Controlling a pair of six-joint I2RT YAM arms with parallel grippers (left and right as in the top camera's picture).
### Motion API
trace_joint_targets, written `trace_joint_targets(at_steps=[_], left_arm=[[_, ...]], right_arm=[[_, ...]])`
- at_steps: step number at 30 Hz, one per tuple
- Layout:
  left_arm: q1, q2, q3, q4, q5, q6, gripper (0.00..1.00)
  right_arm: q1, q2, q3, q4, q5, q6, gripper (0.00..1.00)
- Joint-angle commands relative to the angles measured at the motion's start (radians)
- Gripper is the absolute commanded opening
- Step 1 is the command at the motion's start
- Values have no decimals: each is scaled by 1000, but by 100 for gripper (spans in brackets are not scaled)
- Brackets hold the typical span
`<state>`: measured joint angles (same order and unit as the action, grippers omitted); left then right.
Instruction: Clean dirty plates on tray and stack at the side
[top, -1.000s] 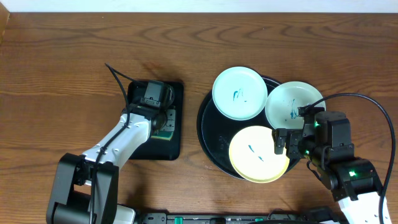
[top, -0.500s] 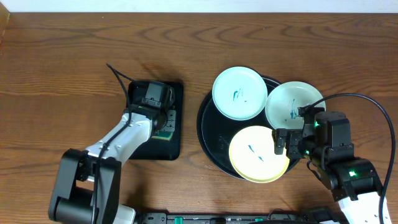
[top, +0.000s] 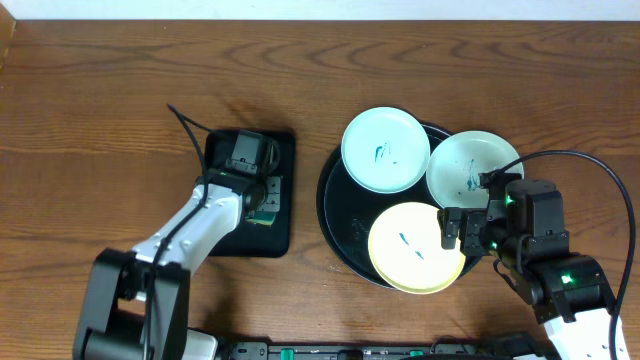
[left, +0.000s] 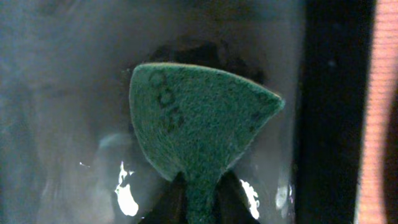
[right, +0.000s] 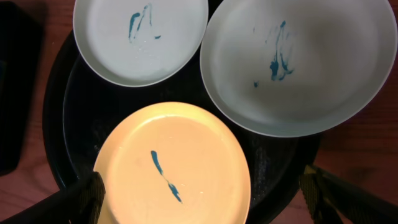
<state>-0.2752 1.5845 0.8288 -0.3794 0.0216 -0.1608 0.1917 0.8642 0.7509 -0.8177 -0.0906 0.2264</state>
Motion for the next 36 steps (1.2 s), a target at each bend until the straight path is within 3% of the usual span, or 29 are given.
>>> trace_joint_targets(at_steps=[1, 7, 20, 26, 28, 36], left_arm=[[4, -45, -13, -21, 11, -10, 54], [4, -43, -13, -34, 12, -11, 54], [3, 44, -14, -19, 23, -29, 43], [3, 83, -14, -7, 23, -29, 24], [3, 85, -14, -7, 23, -29, 8], [4, 11, -10, -55, 23, -29, 7]], right_arm=[[-18, 0, 17, 0, -4, -11, 99], [-18, 0, 17, 2, -4, -11, 99], [-18, 0, 17, 2, -4, -11, 99], [-18, 0, 17, 2, -4, -11, 99], [-18, 0, 17, 1, -4, -11, 99], [-18, 61, 10, -3, -5, -10, 99]])
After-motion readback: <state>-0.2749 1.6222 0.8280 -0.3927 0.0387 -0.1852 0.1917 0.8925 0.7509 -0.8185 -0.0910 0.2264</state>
